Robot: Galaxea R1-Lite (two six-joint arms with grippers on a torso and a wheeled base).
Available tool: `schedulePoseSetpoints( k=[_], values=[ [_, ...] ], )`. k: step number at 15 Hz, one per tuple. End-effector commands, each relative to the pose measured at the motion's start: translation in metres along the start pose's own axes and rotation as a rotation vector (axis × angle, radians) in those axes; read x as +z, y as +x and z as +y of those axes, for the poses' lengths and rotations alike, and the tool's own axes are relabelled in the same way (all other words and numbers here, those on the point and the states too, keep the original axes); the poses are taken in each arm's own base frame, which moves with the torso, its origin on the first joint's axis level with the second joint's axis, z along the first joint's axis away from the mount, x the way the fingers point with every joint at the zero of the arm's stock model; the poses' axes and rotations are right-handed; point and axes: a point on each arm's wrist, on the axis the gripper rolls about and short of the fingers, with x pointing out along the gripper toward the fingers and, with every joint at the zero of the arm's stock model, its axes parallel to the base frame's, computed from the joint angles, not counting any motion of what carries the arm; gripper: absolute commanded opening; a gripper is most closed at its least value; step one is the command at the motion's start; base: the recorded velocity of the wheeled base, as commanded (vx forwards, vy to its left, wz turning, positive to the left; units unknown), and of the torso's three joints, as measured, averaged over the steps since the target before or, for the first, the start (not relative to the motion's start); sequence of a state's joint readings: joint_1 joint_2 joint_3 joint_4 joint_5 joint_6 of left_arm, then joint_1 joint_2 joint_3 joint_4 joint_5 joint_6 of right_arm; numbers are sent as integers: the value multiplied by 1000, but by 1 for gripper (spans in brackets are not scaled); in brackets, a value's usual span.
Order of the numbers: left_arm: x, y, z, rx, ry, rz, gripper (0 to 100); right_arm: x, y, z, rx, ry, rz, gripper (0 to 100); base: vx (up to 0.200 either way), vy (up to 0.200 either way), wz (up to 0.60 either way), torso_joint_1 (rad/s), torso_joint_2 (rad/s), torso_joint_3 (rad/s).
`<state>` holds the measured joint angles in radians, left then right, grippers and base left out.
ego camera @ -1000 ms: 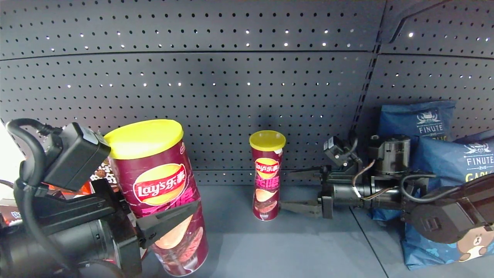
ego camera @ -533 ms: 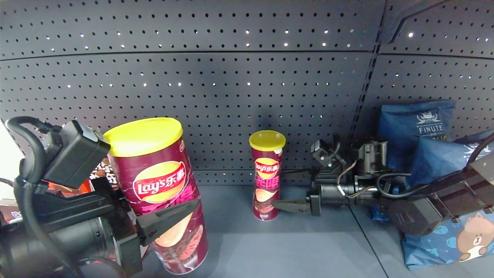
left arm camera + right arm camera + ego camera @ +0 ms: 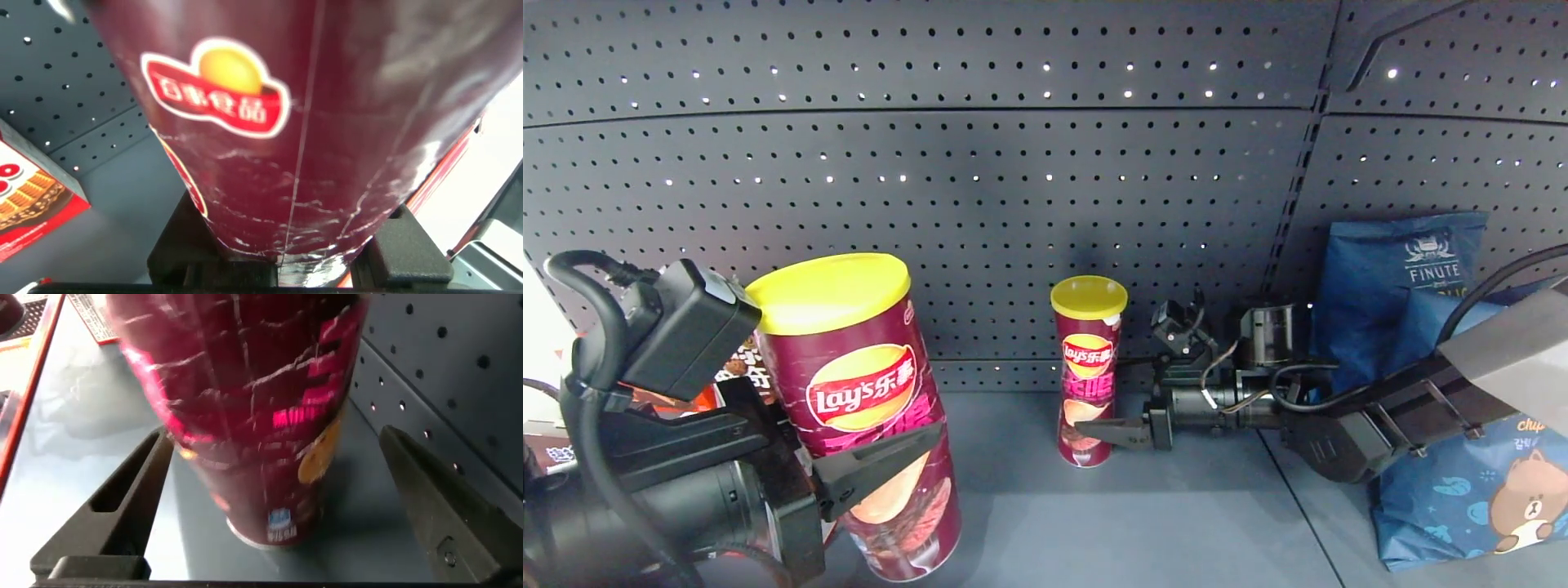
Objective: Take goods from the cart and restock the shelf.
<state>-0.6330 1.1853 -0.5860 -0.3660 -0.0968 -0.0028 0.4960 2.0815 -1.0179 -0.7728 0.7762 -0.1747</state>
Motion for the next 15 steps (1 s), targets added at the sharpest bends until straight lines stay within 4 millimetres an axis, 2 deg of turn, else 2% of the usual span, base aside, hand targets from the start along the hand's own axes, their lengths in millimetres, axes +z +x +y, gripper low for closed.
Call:
schedulePoseSetpoints(
  k=[1, 4, 5, 10, 13, 15],
  values=[
    [-1, 0, 0, 0, 0, 3, 0, -1, 8, -1, 11, -4, -1, 100, 0, 0, 0, 0, 0, 0],
    [-1, 0, 0, 1, -1, 3, 0, -3, 13, 0, 26, -5, -1, 100, 0, 0, 0, 0, 0, 0],
    [-1, 0, 0, 1, -1, 3, 0, -4, 14, -1, 48, -5, -5, 0, 0, 0, 0, 0, 0, 0],
    [-2, 0, 0, 0, -1, 7, 0, -5, 13, 4, 52, -9, -5, 0, 0, 0, 0, 0, 0, 0],
    [-2, 0, 0, 1, -1, 6, 0, 1, 2, 19, 61, -20, -16, 0, 0, 0, 0, 0, 0, 0],
    [-3, -1, 0, 0, -1, 7, 0, 4, -14, 36, 68, -14, -8, 0, 0, 0, 0, 0, 0, 0]
  ],
)
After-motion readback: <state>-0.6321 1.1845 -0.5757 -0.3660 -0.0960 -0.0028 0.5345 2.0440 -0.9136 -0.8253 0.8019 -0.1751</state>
